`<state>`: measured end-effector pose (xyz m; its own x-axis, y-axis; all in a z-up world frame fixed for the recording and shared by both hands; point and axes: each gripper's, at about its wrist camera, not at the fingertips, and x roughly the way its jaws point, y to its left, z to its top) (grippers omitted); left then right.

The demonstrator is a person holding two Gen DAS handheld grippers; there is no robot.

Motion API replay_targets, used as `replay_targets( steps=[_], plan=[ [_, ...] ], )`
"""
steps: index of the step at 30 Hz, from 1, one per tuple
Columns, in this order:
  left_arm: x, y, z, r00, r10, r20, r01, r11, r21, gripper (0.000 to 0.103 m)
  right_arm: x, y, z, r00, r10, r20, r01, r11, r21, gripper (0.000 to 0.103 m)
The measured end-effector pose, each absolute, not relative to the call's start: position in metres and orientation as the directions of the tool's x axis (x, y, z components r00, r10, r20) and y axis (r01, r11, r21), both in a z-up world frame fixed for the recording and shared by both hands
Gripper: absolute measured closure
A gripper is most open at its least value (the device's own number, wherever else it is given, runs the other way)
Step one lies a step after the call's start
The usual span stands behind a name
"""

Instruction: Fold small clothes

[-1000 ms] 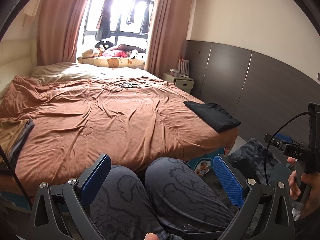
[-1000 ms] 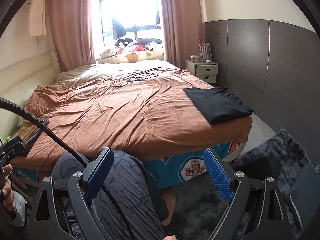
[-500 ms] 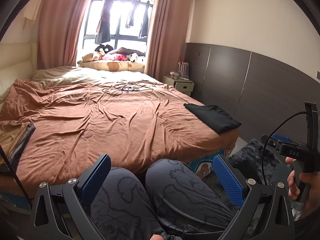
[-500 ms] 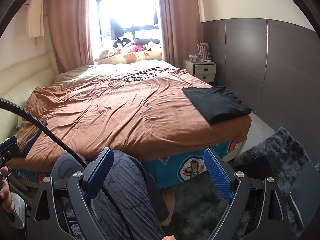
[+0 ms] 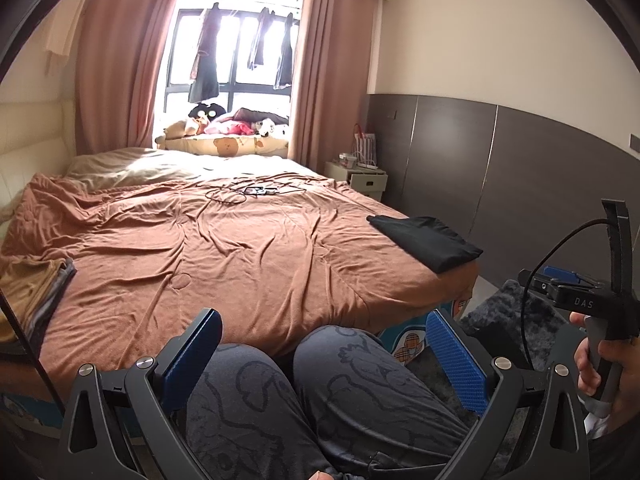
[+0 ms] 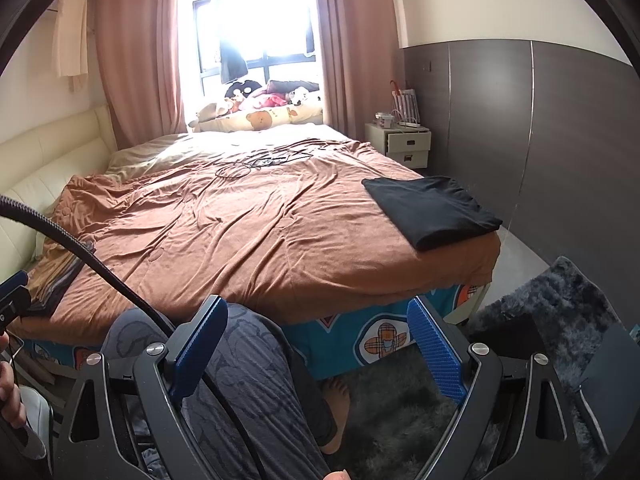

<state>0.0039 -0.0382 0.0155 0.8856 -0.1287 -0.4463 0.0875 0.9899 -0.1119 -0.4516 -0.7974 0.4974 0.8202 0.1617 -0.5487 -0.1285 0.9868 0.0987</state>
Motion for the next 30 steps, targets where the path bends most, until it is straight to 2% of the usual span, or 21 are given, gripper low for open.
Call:
replay_targets(
  steps=[30],
  plan=[
    [-0.0031, -0.0365, 0.0226, 0.897, -0.1, -0.431, 0.051, 0.991, -0.125, 0.0, -0.4503, -0.8066, 0.4965, 0.825, 0.166, -0.54, -0.131, 0.986, 0.102, 0.012]
  ],
)
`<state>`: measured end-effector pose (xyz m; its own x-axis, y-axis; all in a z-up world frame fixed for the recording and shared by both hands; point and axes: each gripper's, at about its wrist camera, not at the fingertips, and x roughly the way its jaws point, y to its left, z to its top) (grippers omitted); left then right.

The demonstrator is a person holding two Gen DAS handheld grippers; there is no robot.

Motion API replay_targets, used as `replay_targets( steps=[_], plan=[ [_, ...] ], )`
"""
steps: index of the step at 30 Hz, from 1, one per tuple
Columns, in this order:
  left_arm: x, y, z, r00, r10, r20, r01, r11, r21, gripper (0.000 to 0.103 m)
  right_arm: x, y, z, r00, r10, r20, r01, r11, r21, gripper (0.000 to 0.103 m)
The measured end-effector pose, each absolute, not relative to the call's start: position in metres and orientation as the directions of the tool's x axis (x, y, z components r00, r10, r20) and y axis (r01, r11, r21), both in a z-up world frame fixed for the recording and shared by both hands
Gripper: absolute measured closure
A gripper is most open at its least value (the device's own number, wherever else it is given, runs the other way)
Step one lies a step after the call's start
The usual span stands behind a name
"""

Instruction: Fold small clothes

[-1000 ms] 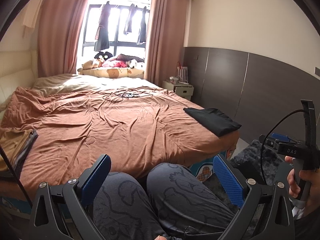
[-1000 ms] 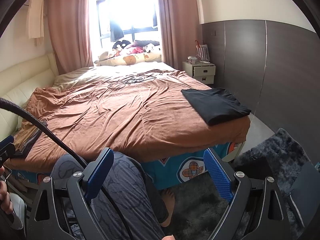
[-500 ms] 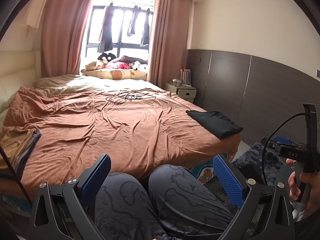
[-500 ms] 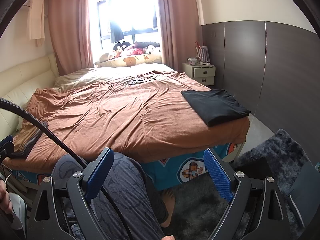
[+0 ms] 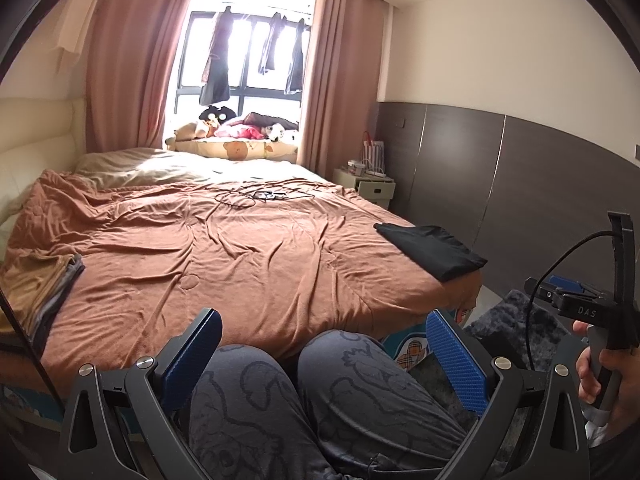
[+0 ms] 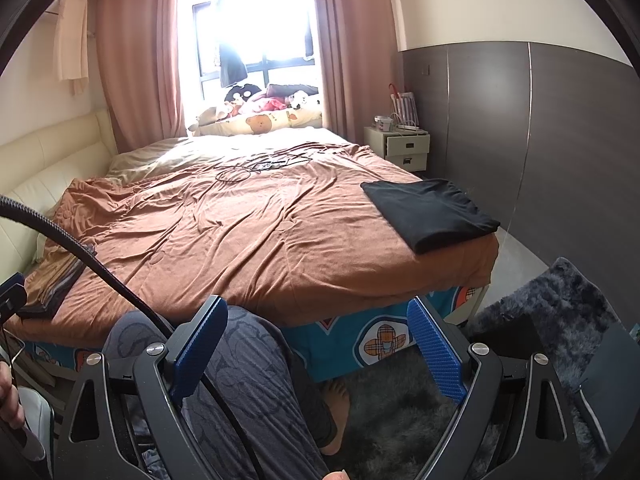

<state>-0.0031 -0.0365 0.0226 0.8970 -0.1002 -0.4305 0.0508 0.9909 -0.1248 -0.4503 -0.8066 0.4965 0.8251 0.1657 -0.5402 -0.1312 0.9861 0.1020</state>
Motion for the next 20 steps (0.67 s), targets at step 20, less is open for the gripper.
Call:
replay_targets(
  steps=[20],
  plan=[
    [-0.0048, -0.0364, 0.0224, 0.898, -0.099, -0.428, 0.049, 0.991, -0.127, 0.0, -0.4455, -0.8087, 0.4973, 0.821, 0.166, -0.546, -0.131, 0.986, 0.103, 0.012]
  ],
)
